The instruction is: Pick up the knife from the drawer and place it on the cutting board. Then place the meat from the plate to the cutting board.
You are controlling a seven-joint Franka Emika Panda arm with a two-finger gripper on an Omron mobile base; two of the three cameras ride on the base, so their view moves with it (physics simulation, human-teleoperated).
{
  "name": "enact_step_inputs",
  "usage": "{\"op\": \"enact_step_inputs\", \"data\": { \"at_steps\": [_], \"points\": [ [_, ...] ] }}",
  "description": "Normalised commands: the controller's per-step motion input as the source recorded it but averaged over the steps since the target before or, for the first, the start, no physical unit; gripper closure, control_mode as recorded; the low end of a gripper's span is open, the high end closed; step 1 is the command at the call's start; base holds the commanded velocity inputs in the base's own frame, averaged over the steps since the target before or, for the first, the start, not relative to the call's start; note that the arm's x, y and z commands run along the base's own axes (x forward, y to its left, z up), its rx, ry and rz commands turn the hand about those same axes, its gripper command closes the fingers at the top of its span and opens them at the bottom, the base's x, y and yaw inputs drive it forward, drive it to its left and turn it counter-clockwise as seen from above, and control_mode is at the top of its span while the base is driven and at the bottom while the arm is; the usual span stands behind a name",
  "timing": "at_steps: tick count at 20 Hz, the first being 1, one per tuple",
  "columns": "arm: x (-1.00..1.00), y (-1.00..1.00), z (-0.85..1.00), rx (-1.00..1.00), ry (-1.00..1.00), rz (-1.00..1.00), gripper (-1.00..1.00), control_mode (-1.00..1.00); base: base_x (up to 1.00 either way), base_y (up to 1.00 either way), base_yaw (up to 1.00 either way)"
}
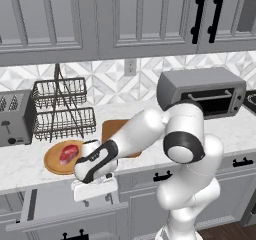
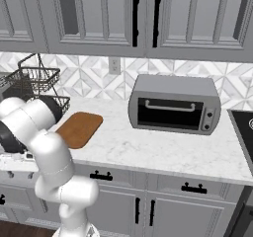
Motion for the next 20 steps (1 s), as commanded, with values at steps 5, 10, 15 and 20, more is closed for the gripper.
{"op": "enact_step_inputs", "data": {
  "at_steps": [5, 10, 15, 20],
  "points": [
    [-0.14, 0.02, -0.15, 0.00, 0.04, 0.00, -1.00, -1.00, 0.00, 0.00, 0.00],
    [-0.20, 0.04, -0.16, 0.00, 0.03, 0.00, -1.00, -1.00, 0.00, 0.00, 0.00],
    [-0.45, 0.07, -0.09, 0.00, 0.14, 0.00, -1.00, -1.00, 0.00, 0.00, 0.00],
    [-0.52, 0.01, 0.00, 0.00, 0.15, 0.00, -1.00, -1.00, 0.00, 0.00, 0.00]
  ]
}}
